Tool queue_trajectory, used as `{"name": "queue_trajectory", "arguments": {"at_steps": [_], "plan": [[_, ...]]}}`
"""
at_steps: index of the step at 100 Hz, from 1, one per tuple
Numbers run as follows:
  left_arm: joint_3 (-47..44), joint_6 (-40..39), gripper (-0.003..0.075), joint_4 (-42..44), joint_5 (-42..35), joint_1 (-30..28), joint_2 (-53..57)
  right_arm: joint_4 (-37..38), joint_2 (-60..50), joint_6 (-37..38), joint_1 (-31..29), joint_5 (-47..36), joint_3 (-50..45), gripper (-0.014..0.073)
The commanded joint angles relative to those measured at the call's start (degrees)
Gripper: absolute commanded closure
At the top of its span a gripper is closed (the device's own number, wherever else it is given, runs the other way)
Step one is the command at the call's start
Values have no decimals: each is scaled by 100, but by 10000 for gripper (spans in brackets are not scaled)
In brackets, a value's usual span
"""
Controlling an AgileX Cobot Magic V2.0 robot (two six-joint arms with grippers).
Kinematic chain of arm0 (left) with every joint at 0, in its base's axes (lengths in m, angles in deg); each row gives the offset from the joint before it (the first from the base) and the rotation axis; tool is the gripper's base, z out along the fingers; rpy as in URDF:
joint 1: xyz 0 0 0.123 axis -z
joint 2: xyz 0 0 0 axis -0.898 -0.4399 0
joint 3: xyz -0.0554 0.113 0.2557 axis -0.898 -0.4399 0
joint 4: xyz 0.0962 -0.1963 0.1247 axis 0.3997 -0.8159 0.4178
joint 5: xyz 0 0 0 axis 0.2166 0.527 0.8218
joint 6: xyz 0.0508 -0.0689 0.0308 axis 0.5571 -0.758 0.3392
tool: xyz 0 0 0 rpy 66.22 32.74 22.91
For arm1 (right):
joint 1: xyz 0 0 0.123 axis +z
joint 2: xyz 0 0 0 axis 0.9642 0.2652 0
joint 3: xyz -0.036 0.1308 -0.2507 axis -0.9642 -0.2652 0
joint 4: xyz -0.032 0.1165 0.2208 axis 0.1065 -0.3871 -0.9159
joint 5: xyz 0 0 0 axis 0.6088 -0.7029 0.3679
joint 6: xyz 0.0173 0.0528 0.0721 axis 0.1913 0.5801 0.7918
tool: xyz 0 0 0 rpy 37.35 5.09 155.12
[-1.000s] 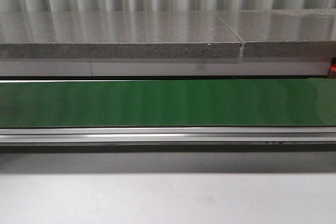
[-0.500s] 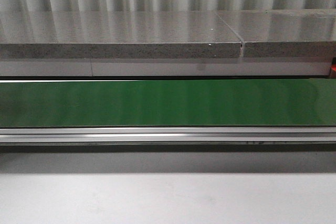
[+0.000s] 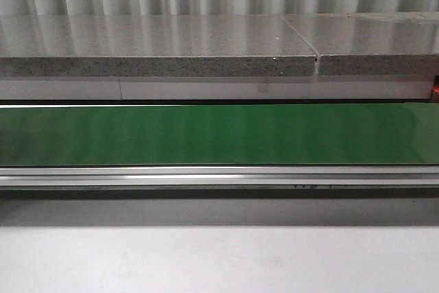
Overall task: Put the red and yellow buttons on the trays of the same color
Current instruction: 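Lower the red button onto the belt and open the left gripper, then grasp a yellow button with the left gripper and carry it over the belt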
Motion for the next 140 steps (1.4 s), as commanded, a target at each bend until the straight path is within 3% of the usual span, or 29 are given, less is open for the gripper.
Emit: {"name": "queue_trajectory", "arguments": {"at_steps": [1,20,44,74,97,140], "plan": [[-60,-315,90,129,-195,-271,361,60,-22,-18,-20,-468,-4,661],[-858,-941,91,200,-258,-1027,709,60,-22,-18,-20,-468,-4,661],[-2005,-1935,90,993,-389,-1973,860,60,-22,-18,-20,-468,-4,661],[-2845,-1986,90,694,-1336,-3064,860,60,-22,-18,-20,-468,-4,661],[-2815,-1942,90,704,-1621,-3158,468,60,-22,-18,-20,-468,-4,661],[-1799,-1765,91,616,-1580,-3158,-1001,60,-22,-18,-20,-468,-4,661]]}}
